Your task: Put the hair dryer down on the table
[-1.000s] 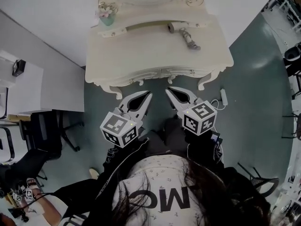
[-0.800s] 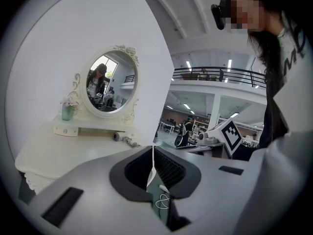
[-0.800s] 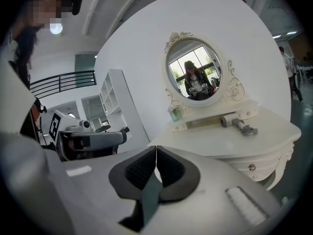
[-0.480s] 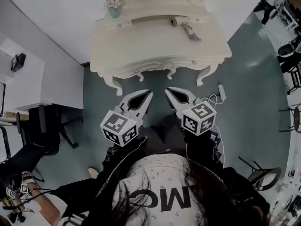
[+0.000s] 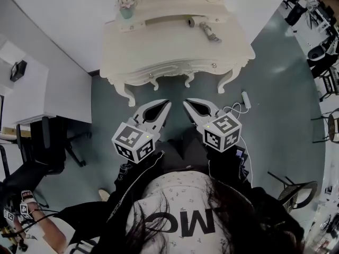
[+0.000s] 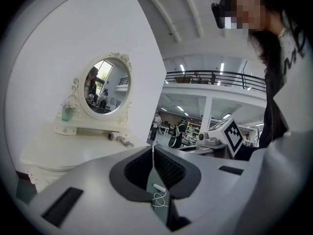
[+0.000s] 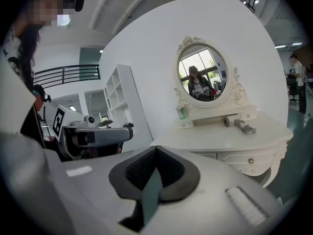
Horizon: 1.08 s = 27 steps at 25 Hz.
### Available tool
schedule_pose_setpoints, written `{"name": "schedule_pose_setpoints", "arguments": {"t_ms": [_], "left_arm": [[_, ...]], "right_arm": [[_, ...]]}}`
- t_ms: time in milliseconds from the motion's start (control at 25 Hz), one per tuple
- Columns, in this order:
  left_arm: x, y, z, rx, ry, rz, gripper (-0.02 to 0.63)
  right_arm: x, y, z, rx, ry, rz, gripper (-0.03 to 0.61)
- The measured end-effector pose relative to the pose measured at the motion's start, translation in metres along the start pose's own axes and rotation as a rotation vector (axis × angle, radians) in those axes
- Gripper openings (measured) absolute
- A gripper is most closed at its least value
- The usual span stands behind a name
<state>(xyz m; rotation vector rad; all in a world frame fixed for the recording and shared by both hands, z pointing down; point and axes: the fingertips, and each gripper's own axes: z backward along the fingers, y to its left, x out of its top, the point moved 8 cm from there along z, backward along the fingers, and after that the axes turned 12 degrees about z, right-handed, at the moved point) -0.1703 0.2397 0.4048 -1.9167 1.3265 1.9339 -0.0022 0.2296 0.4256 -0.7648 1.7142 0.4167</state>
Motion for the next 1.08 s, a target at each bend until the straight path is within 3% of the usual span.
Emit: {"name": "schedule_pose_setpoints", "arguments": {"t_ms": [1080], "left_arm": [[0.0011, -0.0028, -0.0026, -0.020, -0.003, -0.018, 0.000]], "right_arm": [[-0.0030, 0.0043, 0.0005, 0.008, 0.021, 0.033, 0.009]]}}
